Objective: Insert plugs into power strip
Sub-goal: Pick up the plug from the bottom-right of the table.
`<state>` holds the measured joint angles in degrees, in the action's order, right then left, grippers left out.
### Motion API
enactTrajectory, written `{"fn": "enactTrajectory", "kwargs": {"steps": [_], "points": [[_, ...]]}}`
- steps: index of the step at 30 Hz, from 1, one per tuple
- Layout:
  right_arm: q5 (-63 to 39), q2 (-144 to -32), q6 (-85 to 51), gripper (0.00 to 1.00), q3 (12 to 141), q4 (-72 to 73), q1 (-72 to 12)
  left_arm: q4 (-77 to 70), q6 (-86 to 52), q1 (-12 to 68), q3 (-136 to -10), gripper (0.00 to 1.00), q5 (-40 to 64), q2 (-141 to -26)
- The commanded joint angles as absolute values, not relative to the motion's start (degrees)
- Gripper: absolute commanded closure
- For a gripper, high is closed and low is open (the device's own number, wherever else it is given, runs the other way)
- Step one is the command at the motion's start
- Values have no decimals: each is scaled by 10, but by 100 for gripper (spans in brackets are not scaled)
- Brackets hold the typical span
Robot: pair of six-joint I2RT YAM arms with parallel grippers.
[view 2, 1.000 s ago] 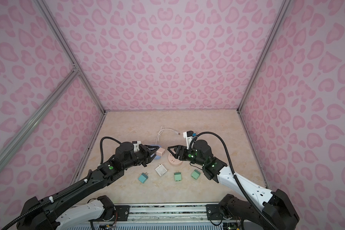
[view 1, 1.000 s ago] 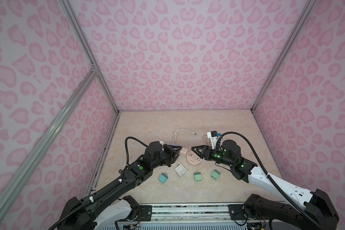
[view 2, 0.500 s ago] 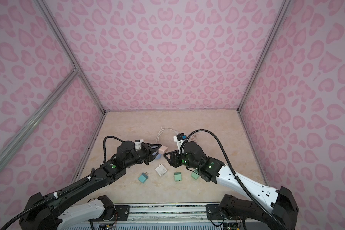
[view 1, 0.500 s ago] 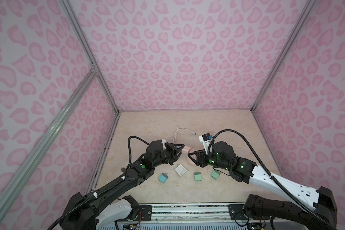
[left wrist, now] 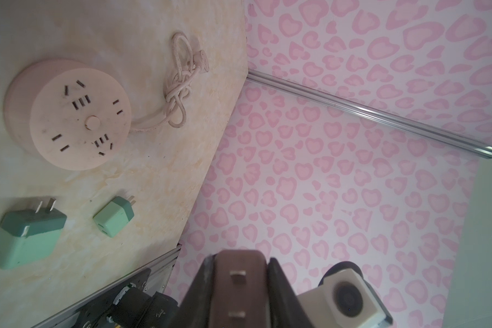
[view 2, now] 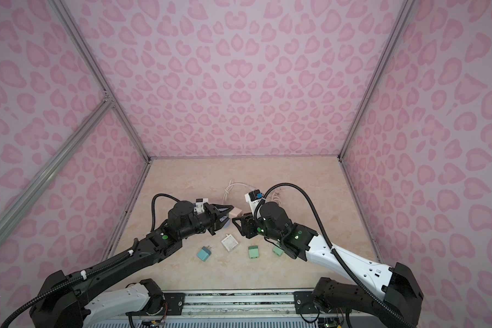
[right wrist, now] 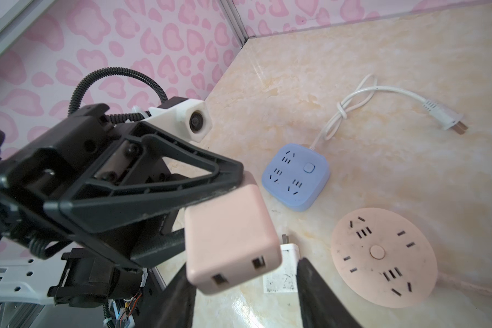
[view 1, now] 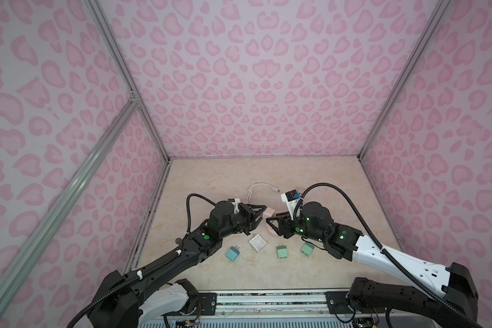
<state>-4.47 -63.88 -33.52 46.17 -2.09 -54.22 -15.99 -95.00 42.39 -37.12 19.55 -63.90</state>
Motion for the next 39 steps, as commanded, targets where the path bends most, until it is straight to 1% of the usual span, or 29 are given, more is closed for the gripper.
{"fn": "enactTrajectory", "kwargs": {"steps": [1,6,9,15,19,21,25,27,30,31,33,36,38,39], "points": [[-43,-645,-317,44,467,-3,-543,-201,-956,425,-369,98,203,-642],[-44,-650,-316,47,470,2,-542,-206,-956,428,-367,98,206,-643],[-45,-647,-313,52,470,6,-541,-208,-955,429,-367,98,208,-645],[-47,-641,-309,51,470,4,-537,-217,-959,431,-360,98,209,-645],[-48,-641,-307,45,471,0,-536,-217,-958,432,-360,98,210,-644],[-48,-641,-306,45,471,0,-535,-219,-957,431,-362,98,212,-645],[-50,-641,-304,50,469,4,-534,-222,-957,433,-364,98,217,-650],[-48,-640,-304,51,469,4,-534,-223,-956,434,-365,98,218,-652],[-52,-641,-302,57,472,4,-533,-226,-957,435,-365,98,219,-655],[-53,-642,-302,60,472,5,-533,-228,-957,434,-364,98,218,-656],[-54,-641,-301,69,472,8,-533,-232,-958,434,-364,98,220,-660],[-52,-638,-301,85,467,9,-533,-232,-956,436,-363,98,222,-666],[-47,-635,-302,100,465,8,-533,-231,-952,436,-358,97,221,-668],[-46,-633,-303,100,463,6,-533,-229,-949,436,-357,97,220,-668]]}}
